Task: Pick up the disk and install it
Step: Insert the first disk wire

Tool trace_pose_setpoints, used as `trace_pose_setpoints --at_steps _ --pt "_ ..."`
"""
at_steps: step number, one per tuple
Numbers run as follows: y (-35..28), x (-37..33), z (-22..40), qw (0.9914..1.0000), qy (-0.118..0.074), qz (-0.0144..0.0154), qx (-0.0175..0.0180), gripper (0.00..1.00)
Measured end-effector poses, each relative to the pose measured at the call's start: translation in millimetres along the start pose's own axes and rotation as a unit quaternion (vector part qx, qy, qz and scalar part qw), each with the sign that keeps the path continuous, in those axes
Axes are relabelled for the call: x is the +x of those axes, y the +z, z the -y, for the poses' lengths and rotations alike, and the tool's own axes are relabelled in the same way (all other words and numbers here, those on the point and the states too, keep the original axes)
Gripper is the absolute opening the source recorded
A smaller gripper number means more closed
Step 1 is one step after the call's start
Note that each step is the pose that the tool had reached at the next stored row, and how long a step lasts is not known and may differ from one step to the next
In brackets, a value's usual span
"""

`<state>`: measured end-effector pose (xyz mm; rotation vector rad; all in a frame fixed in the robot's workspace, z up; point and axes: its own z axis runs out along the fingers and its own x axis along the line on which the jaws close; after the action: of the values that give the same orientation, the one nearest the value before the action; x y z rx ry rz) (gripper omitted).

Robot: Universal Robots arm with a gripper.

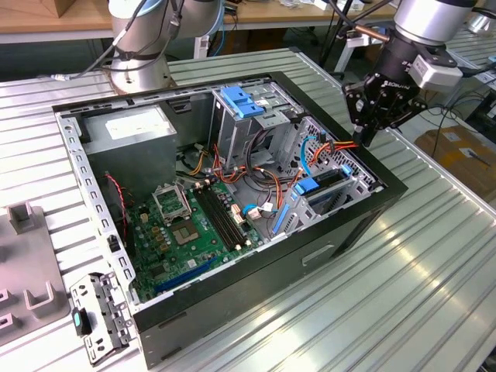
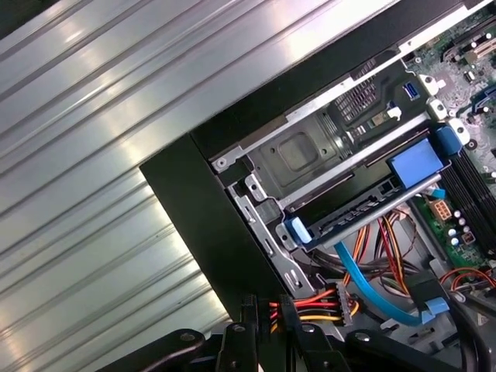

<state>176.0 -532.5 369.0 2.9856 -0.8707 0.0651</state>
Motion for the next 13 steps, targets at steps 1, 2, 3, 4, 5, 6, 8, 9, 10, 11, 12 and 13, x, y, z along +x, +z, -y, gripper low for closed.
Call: trace_pose_setpoints --at_steps 1,2,3,4,5,6,8,9,10,11,12,13 --pt "0.3 0.2 0.3 1.00000 0.000 0.0001 0.0000 0.25" --pt "0.6 0.5 0.6 1.00000 0.001 0.0001 -0.0001 0.25" --pt "0.9 0.8 1.0 1.00000 0.001 0.0001 -0.0002 0.25" --pt "1.2 1.1 1.3 1.00000 0.002 0.0001 -0.0003 0.25" --pt "1.4 1.3 1.5 1.00000 0.002 0.0002 -0.0003 0.25" --pt "1.7 1.4 1.6 0.99999 0.003 0.0002 -0.0004 0.25" --pt "2.2 1.8 1.9 0.99999 0.004 0.0003 -0.0004 0.25" --pt "2.5 2.0 2.0 0.99999 0.004 0.0003 -0.0004 0.25" --pt "2.7 2.1 2.1 0.99999 0.004 0.0003 -0.0003 0.25" --pt "2.7 2.1 2.1 0.99999 0.004 0.0002 -0.0004 0.25" --pt "2.7 2.1 2.1 0.99999 0.004 0.0002 -0.0004 0.24" --pt "2.6 2.1 2.1 0.99999 0.004 0.0002 -0.0004 0.17"
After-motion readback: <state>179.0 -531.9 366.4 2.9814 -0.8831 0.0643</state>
